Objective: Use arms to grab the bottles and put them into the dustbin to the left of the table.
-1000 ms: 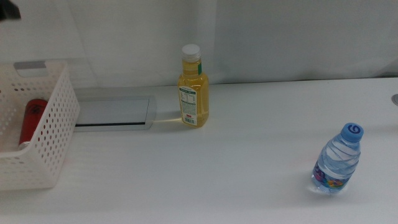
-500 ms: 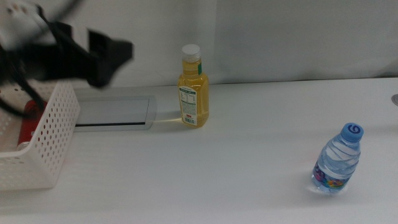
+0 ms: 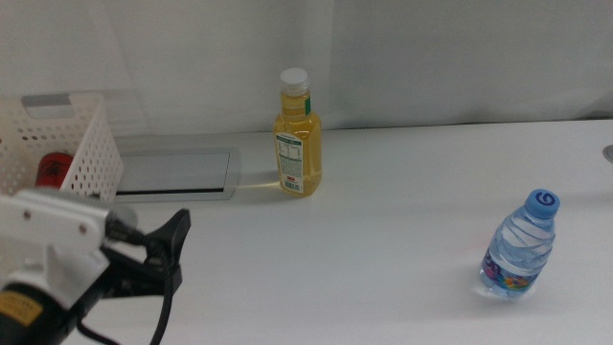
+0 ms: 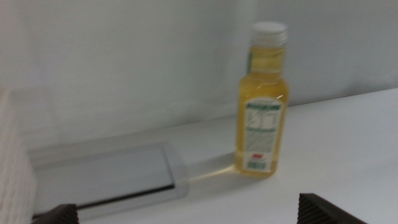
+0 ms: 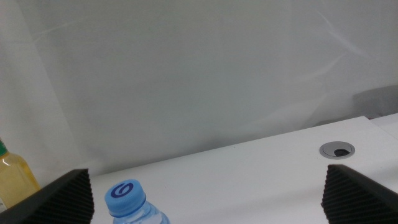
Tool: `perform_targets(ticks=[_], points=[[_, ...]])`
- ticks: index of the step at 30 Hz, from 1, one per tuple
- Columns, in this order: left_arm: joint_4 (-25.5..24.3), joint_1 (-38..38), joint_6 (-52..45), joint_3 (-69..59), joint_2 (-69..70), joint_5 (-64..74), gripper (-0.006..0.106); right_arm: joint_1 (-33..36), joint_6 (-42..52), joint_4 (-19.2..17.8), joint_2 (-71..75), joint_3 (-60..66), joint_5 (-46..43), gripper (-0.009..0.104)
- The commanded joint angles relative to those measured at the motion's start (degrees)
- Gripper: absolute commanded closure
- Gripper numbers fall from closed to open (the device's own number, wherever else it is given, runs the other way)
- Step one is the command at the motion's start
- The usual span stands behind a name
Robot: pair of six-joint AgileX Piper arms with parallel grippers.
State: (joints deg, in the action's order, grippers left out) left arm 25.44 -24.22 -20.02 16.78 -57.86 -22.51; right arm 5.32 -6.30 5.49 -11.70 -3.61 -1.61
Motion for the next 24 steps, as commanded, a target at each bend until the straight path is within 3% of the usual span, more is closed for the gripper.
perform_targets(ticks=[1,9,15,19,24], points=[[-1.3,-0.5,4.1,-4.2,0.4,-6.9,0.008,-0.2,0.3,-0.3,0.1,0.4,-0.7,-0.008],[-12.9,-0.5,10.2,-7.8,-1.2,-9.9,0.009,-0.2,0.3,-0.3,0.1,0.4,-0.7,-0.008],[-13.6,-0.5,13.1,-7.8,-10.3,-18.2,0.009,-0.2,0.3,-0.3,0.1,0.4,-0.7,-0.008],[-21.6,-0.5,17.2,-7.7,-18.9,-28.7,0.009,-0.2,0.3,-0.3,0.1,0.4,-0.7,-0.008],[-22.1,-0.5,20.0,-3.9,-30.5,-36.0,0.009,-0.2,0.3,-0.3,0.1,0.4,-0.7,-0.008]])
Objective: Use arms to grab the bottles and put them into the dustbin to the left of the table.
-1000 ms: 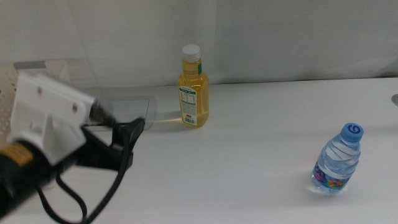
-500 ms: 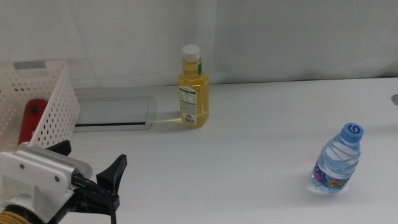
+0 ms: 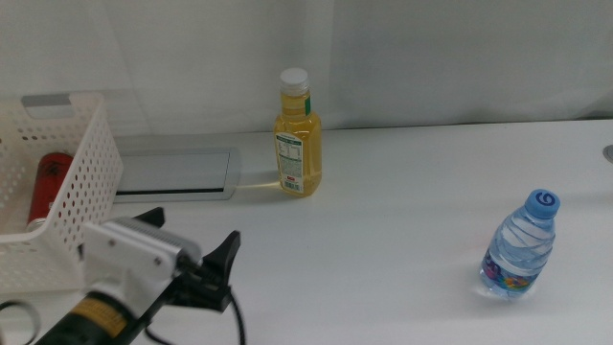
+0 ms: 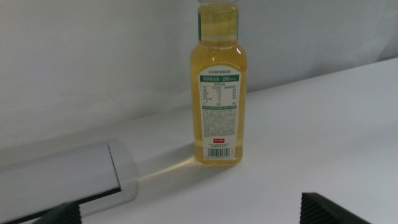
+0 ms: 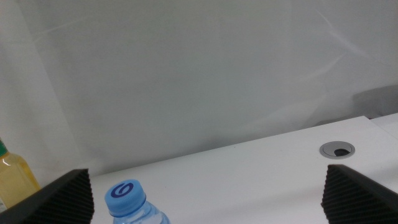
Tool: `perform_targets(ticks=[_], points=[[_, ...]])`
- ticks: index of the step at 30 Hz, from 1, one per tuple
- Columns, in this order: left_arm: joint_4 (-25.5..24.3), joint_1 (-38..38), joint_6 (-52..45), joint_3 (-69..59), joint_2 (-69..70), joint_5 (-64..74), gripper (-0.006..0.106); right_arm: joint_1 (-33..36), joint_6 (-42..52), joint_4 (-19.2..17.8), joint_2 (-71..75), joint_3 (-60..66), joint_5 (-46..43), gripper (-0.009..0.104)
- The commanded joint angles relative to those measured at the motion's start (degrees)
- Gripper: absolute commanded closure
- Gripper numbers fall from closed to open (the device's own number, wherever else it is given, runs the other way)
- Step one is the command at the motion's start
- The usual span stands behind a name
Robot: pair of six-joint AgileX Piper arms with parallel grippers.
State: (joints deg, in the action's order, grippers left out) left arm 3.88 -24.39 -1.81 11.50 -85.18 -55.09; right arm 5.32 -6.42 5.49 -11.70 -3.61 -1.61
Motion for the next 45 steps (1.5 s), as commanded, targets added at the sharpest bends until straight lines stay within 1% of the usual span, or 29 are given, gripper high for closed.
perform_targets(ticks=[1,6,9,13,18,27,32,35,43,44,45], points=[[-0.6,-0.4,2.6,2.9,-5.2,-3.6,0.009,-0.2,0.4,-0.3,0.1,0.4,-0.7,-0.008],[-2.6,-0.4,4.7,11.0,-12.3,-2.9,0.009,-0.2,0.4,-0.3,0.1,0.4,-0.7,-0.008],[-4.8,-0.4,5.3,16.7,-15.4,-0.3,0.009,-0.2,0.4,-0.3,0.1,0.4,-0.7,-0.008],[-5.7,-0.3,4.5,23.8,-19.4,5.3,0.009,-0.2,0.4,-0.3,0.1,0.4,-0.7,-0.008],[-8.4,-0.2,4.2,31.4,-24.8,6.2,0.009,-0.2,0.4,-0.3,0.1,0.4,-0.7,-0.008],[-8.5,-0.2,4.2,44.4,-34.5,10.5,0.009,-0.2,0.4,-0.3,0.1,0.4,-0.7,-0.008],[-8.8,-0.1,4.2,49.6,-38.2,12.3,0.009,-0.2,0.4,-0.3,0.1,0.4,-0.7,-0.008],[-9.4,-0.1,4.1,51.8,-39.5,13.0,0.009,-0.2,0.4,-0.3,0.1,0.4,-0.7,-0.008],[-9.3,-0.1,4.3,54.8,-40.6,13.9,0.009,-0.2,0.4,-0.3,0.1,0.4,-0.7,-0.008],[-9.3,-0.1,4.3,54.8,-40.6,13.9,0.01,-0.2,0.4,-0.3,0.1,0.4,-0.7,-0.008],[-9.3,-0.1,4.3,54.8,-40.6,13.9,0.016,-0.2,0.4,-0.3,0.1,0.4,-0.7,-0.008]])
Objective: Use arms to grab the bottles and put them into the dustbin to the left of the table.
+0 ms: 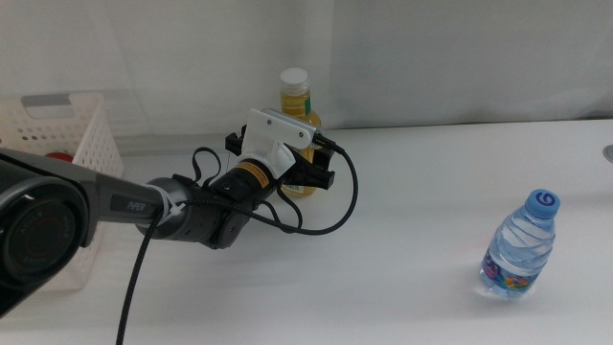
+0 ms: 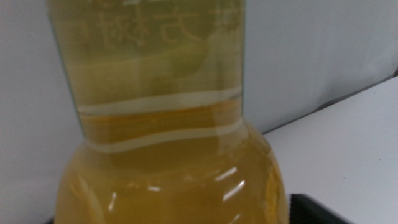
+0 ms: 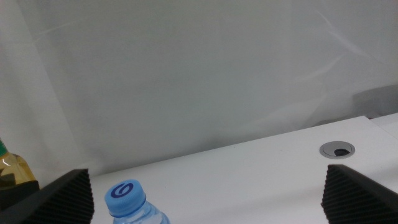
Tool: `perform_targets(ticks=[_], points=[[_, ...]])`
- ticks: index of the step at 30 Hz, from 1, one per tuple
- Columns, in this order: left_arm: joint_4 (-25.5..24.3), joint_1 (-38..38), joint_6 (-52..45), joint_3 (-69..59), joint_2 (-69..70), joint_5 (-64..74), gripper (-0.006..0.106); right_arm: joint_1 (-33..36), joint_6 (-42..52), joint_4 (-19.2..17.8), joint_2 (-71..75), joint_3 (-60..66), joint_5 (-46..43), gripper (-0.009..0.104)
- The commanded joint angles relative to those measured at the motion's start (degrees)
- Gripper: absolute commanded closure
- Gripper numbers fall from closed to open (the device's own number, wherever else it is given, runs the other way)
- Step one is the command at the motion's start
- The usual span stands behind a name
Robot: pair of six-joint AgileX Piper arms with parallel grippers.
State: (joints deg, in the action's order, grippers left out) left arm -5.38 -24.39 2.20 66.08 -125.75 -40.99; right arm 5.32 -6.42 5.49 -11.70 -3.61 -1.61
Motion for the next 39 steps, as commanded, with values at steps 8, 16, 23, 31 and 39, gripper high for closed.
perform_targets(ticks=[8,16,23,31,39], points=[[0.2,-0.1,0.4,0.2,1.5,2.2,0.103,-0.2,0.4,-0.3,0.1,0.4,-0.7,-0.008],[0.2,-0.1,0.2,0.2,10.9,10.2,0.103,-0.2,0.4,-0.3,0.1,0.4,-0.7,-0.008],[0.2,-0.1,-3.6,1.0,22.5,25.6,0.103,-0.2,0.4,-0.3,0.1,0.4,-0.7,-0.008],[0.2,3.1,-4.5,6.0,35.3,47.7,0.103,-0.2,0.4,-0.3,0.1,0.4,-0.7,-0.008],[0.2,12.8,-2.8,15.1,44.3,77.5,0.103,-0.2,0.4,-0.3,0.1,0.4,-0.7,-0.008]])
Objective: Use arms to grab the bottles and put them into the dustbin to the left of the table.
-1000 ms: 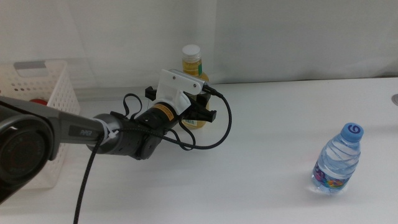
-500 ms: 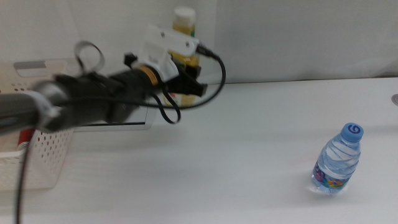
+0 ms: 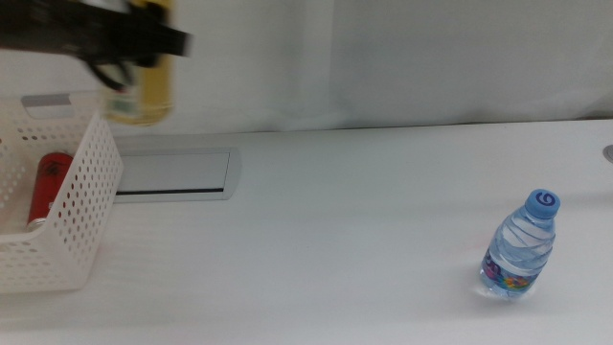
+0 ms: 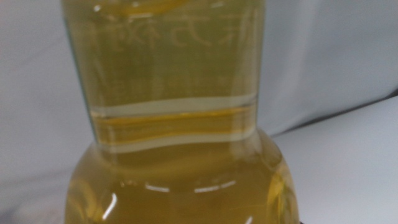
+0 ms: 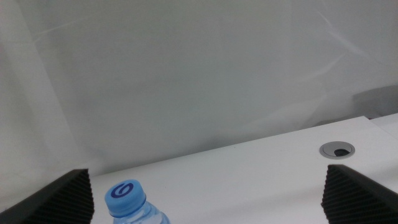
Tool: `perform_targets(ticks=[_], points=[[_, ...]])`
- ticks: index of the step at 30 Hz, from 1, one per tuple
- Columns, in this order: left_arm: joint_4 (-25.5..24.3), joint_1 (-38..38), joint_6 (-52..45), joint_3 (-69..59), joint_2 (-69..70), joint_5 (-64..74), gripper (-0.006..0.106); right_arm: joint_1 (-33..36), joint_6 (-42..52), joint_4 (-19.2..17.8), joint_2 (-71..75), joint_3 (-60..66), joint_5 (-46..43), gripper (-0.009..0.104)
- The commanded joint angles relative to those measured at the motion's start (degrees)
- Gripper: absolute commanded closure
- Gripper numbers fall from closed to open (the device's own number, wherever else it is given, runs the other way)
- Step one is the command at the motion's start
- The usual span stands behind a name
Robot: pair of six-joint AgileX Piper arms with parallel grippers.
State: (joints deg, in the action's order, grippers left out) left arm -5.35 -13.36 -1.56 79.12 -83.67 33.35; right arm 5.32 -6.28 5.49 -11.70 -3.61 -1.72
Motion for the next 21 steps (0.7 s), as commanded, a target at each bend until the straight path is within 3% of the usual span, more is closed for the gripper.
perform_targets(ticks=[1,8,13,21], points=[[0.2,3.0,1.2,2.6,2.6,5.3,0.103,-0.2,0.3,-0.3,0.1,0.4,-0.6,-0.008],[0.2,16.1,2.1,3.5,4.3,17.2,0.103,-0.2,0.3,-0.3,0.1,0.4,-0.6,-0.008],[0.4,24.5,2.2,3.4,3.9,17.7,0.103,-0.2,0.3,-0.3,0.1,0.4,-0.6,-0.008],[3.3,28.9,-0.6,3.4,-2.5,14.9,0.103,-0.2,0.3,-0.3,0.1,0.4,-0.6,-0.008]])
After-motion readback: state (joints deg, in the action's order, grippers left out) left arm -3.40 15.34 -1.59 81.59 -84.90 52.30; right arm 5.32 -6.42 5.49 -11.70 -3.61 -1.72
